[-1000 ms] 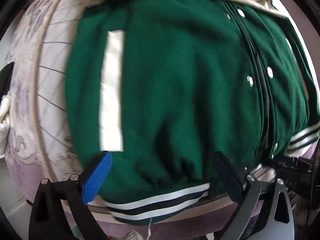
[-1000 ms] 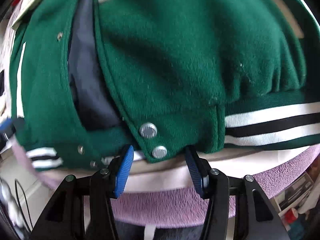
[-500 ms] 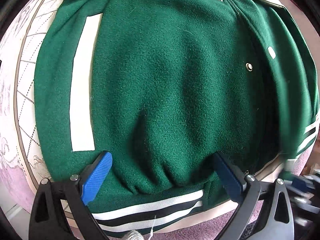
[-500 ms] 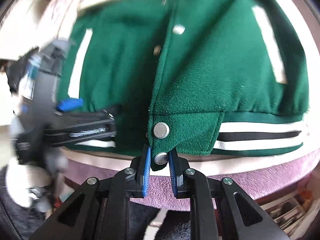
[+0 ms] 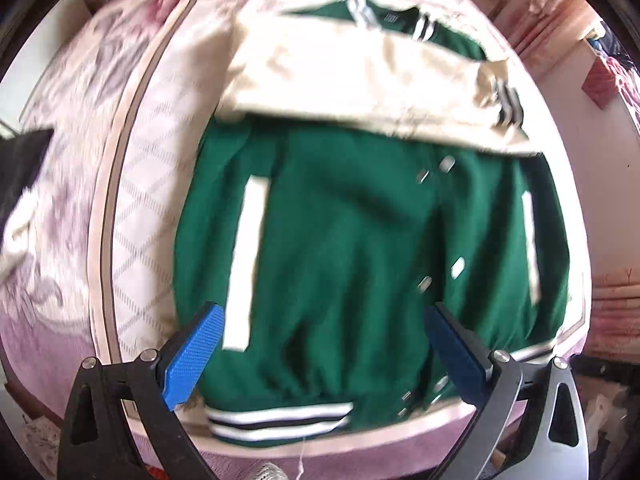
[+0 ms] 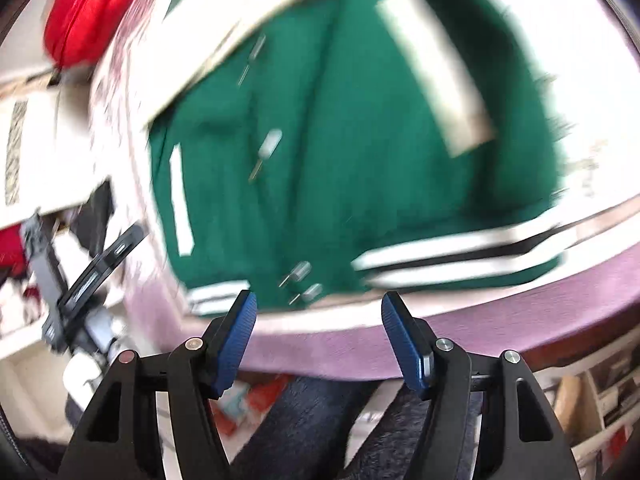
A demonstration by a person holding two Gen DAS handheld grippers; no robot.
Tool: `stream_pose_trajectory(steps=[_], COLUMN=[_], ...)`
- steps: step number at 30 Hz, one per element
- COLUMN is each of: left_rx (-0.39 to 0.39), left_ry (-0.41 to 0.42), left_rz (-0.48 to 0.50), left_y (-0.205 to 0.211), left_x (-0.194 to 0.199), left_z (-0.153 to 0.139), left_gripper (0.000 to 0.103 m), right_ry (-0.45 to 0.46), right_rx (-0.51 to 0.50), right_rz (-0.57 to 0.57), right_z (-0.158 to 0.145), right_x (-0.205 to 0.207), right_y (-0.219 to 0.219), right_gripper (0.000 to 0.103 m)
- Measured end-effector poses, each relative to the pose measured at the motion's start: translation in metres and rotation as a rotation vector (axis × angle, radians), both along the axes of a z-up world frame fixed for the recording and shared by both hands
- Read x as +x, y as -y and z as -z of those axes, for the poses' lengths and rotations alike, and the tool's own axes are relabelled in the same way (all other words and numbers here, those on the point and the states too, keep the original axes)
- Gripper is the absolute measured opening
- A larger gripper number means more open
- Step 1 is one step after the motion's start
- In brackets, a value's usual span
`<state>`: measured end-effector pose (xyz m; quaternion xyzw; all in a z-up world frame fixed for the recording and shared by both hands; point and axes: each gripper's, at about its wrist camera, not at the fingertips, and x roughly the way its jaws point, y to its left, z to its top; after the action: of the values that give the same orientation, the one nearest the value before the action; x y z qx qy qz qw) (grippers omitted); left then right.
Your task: Fold large clothes
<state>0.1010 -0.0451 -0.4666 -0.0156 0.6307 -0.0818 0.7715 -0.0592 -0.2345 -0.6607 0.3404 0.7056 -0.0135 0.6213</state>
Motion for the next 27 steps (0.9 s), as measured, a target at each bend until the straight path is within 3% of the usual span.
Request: stream_pose_trajectory(steps=[2,4,7,11,15,16,18,22,24,27], left_rx=[0.013,0.07,0.123,0.207,0.254,0.264,0.286,0.285,0.293,0.291], left_ry=[0.026,0.053,0.055,-0.008,-0.123,-0.136,-0.166,-0.206,-0.223,-0.214], left_rz=[0.006,-0.006,-0.031,-0.101,-0.209,-0.232,-0.267,-0.316,-0.33,-0.347], left_y=[0.029,0.062,0.099,0.134,0.144,0.144,0.143,0.142,0.141,0.139], left_x=[0.018,0.032,0.04,0.051,0.049,0.047,0.041,0.022,0.015,0.009], left_z=[-0.008,-0.01,-0.001,0.027,0.066,0.071,0.078,0.08,0.081,0.069], left_gripper=[0.103,0.103,0.103,0.103,0.103,0.103,0.103,0.103,0.103,0.103], right_ry=[0.033,0.06,0.117,0.097,0.064,0.065,0.088,0.057,0.013,0.002], right_rx=[-0.082,-0.104,-0.139,-0.153,-0.148,-0.151,-0.191,-0.153,-0.074,-0.012], right_rz=[0.024,0.04,-0.009,-0.162,-0.345,-0.372,-0.392,-0.135,-0.096,-0.161], right_z=[-0.018,-0.029,-0.028,0.024,0.092,0.104,0.115,0.133,0.152,0.143], right_x=[0.029,0.064,0.118,0.199,0.258,0.266,0.276,0.266,0.258,0.258], right_y=[0.025,0.078,0.116,0.155,0.148,0.145,0.153,0.208,0.22,0.225], right_gripper=[0.067,0.067,0.067,0.067,0.067,0.065,0.016,0.014,0.013,0.02])
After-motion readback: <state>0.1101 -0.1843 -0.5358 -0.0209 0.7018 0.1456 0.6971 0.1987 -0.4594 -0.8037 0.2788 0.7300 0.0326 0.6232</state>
